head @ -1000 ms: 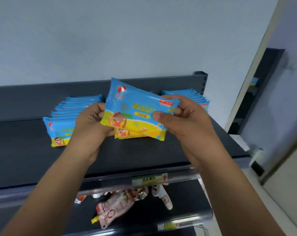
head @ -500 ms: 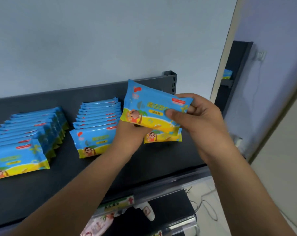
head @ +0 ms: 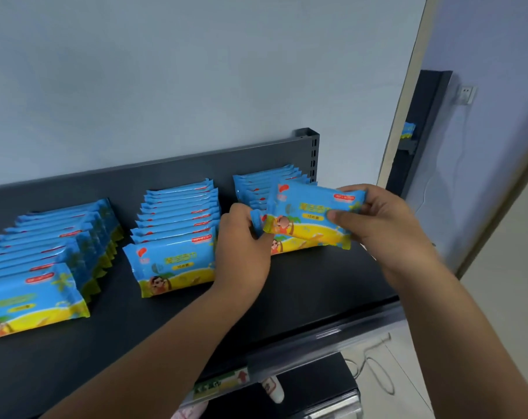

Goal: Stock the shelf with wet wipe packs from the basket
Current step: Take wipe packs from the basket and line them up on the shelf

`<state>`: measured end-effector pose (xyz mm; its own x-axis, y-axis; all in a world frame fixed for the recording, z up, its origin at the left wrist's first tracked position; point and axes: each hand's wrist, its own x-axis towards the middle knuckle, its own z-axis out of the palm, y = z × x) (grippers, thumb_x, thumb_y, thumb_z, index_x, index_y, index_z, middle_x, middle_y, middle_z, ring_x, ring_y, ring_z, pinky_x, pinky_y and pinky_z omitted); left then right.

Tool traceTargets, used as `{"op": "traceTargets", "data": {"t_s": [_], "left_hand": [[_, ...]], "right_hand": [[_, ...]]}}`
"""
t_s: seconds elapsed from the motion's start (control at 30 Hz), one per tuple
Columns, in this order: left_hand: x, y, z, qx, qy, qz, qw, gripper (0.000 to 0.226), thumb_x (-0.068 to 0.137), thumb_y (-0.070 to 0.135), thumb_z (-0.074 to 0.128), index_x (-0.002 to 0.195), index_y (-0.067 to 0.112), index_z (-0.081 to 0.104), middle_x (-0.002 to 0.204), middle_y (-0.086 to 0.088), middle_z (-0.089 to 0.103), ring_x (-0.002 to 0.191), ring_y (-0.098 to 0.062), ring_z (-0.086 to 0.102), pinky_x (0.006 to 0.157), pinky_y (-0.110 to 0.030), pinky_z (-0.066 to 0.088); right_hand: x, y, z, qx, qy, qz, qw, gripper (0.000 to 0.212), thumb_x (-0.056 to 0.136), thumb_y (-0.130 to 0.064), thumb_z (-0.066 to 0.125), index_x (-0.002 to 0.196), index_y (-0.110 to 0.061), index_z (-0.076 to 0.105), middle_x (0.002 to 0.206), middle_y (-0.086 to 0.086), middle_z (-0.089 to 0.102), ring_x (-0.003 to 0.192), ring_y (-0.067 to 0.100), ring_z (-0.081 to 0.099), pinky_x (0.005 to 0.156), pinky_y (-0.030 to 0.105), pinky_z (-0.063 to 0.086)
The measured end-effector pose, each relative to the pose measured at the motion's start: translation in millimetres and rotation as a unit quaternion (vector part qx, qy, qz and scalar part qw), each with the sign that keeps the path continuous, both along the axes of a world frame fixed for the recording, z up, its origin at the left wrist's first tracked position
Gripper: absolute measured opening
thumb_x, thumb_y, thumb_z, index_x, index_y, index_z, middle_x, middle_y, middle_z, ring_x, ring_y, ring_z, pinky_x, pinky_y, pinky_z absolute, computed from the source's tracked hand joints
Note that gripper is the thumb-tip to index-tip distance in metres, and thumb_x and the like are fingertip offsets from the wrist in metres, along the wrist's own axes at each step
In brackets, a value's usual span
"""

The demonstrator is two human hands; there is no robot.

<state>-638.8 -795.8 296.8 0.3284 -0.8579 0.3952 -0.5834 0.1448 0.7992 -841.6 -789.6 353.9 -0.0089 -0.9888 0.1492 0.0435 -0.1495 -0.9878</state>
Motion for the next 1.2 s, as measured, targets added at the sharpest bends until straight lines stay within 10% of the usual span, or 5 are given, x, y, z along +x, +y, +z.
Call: {"op": "traceTargets", "data": {"t_s": [0.37,0.53,0.77,1.2], "left_hand": [[-1.4,0.2,-7.2,0.052,0.038,-0.031,0.997,0.053,0.076,0.000,0.077,0.109,0.030,0.049,0.112,0.006,0.059,0.103,-0.012,0.061,0.085,-0.041,0.059],[-5.2,5.3,-2.8,0.076,0.074,-0.053,0.993,0.075,0.072,0.006,0.089,0.129,0.027,0.045,0.122,0.010,0.054,0.114,-0.006,0.055,0.085,-0.015,0.048],[-6.3,3.3,-3.3,0.077,0.068,-0.058,0.993,0.082,0.074,0.006,0.086,0.143,0.021,0.045,0.134,0.005,0.054,0.122,-0.007,0.052,0.096,-0.021,0.043],[-8.4,11.0,1.8,0.070,0.070,-0.053,0.994,0.087,0.076,0.008,0.086,0.148,0.021,0.039,0.136,0.009,0.052,0.123,-0.002,0.049,0.094,-0.013,0.044]], "right_hand": [[-3.8,-22.0,-18.1,0.020,0.166,0.015,0.986,0.030,0.092,-0.003,0.071,0.112,-0.024,0.064,0.108,0.000,0.074,0.093,0.013,0.074,0.076,0.031,0.062],[3.3,-20.9,-20.3,-0.028,0.304,-0.059,0.951,0.036,0.088,-0.015,0.078,0.117,-0.027,0.060,0.110,-0.009,0.064,0.092,0.006,0.065,0.068,0.020,0.052],[13.6,-22.9,-24.3,-0.012,0.338,-0.061,0.939,0.070,0.082,-0.017,0.084,0.141,-0.023,0.047,0.129,-0.001,0.063,0.100,0.009,0.057,0.072,0.016,0.046],[12.1,-22.0,-30.9,-0.004,0.359,-0.057,0.932,0.067,0.083,-0.022,0.082,0.142,-0.022,0.048,0.131,-0.002,0.063,0.100,0.010,0.058,0.066,0.011,0.040]]}}
